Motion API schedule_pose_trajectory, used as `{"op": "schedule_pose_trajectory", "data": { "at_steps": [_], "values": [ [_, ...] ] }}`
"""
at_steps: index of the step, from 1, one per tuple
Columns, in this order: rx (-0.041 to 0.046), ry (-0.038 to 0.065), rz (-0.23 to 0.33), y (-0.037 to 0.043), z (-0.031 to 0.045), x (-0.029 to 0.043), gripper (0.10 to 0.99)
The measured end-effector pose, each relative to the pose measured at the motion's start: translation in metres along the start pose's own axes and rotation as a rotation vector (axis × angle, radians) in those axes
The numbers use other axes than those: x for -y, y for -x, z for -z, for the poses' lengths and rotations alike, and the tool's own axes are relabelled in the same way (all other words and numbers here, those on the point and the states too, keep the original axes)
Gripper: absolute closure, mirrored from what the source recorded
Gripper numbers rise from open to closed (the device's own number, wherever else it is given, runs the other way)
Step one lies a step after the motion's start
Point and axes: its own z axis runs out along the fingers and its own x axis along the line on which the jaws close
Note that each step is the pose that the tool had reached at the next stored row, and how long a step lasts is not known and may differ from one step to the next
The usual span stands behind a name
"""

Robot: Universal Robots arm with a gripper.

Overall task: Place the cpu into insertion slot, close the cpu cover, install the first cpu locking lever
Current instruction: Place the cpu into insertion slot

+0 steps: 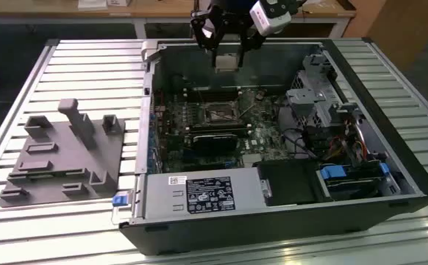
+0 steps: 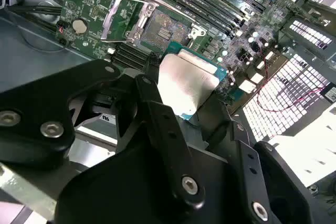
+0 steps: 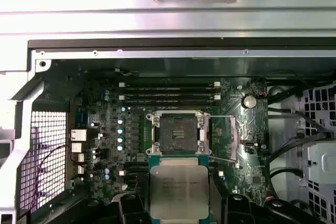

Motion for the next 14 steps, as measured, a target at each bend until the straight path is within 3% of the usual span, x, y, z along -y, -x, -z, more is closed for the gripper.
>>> {"op": "schedule_pose_trajectory", "data": {
  "at_steps": [14],
  "values": [
    [-0.0001,0.000,0.000,0.0000,-0.0012,0.0001,0.549]
  ]
}}
